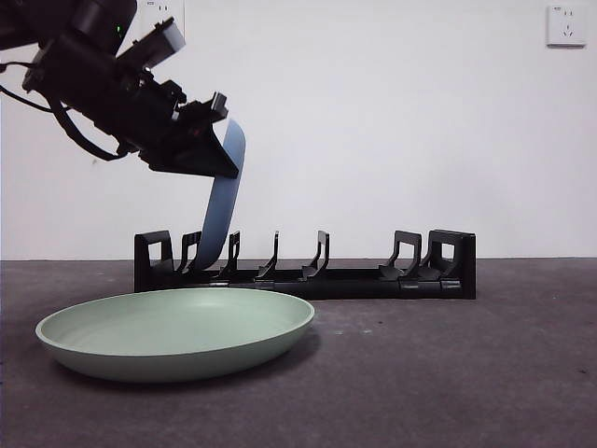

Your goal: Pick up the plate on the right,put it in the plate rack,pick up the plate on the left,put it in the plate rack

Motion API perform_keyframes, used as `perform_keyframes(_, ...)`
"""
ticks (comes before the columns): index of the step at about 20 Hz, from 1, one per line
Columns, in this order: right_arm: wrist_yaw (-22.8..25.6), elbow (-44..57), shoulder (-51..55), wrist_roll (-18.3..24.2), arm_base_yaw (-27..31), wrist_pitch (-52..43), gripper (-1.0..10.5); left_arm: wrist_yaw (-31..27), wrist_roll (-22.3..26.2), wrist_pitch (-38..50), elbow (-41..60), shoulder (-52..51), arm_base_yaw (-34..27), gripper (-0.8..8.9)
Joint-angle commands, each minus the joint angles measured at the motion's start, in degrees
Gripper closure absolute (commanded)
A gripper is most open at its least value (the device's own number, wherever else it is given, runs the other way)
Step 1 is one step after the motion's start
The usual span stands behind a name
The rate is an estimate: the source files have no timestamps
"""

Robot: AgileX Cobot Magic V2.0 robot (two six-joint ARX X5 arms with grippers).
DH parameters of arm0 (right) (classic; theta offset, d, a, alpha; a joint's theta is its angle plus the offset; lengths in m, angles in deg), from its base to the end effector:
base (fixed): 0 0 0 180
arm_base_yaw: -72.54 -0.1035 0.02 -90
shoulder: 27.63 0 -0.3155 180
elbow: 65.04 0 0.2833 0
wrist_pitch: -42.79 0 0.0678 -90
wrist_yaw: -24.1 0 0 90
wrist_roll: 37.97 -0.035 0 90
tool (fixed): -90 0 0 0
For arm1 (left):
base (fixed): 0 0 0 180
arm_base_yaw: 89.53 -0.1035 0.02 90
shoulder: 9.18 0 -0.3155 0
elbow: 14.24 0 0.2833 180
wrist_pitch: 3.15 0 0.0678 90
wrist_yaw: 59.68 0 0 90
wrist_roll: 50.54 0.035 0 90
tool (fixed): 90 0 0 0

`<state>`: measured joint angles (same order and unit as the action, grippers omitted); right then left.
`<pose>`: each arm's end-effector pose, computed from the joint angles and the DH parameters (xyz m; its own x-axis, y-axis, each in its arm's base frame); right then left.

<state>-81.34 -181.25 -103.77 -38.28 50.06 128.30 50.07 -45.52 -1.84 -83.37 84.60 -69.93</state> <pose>0.2112 0.0975 0.5198 0.5231 0.5046 -0.6868 -0.5376 0.8207 0.1935 0.3642 -0.1422 0.2602 0.7007 -0.6082 -0.3729 0.6383 0.7679 -0.0530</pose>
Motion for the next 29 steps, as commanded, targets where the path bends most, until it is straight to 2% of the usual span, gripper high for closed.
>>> perform_keyframes(1,-0.15,0.46,-0.81,0.59,-0.07,-0.09,6.0,-0.31,2.56,1.40,0.04,0.90,-0.22,8.22)
perform_keyframes(8,-0.15,0.79,-2.03,1.18,-0.09,0.02,6.0,-3.65,8.87,-1.97,0.04,2.86,-0.04,8.22)
perform_keyframes(14,-0.15,0.79,-2.12,1.46,-0.07,0.07,6.0,-4.76,9.20,-1.90,0.02,2.86,1.16,8.10)
perform_keyframes(18,-0.15,0.79,-2.12,1.46,-0.07,0.46,6.0,-4.72,9.09,-2.67,-0.96,2.84,2.40,6.57)
perform_keyframes(22,-0.13,0.79,-2.12,1.88,-0.07,1.64,6.0,-4.70,8.87,-10.10,-4.66,2.43,2.86,6.47)
perform_keyframes(25,-0.13,0.79,-2.12,1.90,-0.07,1.66,6.0,-4.35,8.92,-19.67,-8.85,0.92,2.86,5.53)
perform_keyframes(29,-0.13,0.79,-2.49,1.88,-0.07,0.63,6.0,-4.35,8.94,-30.58,-12.55,-5.18,2.84,5.53)
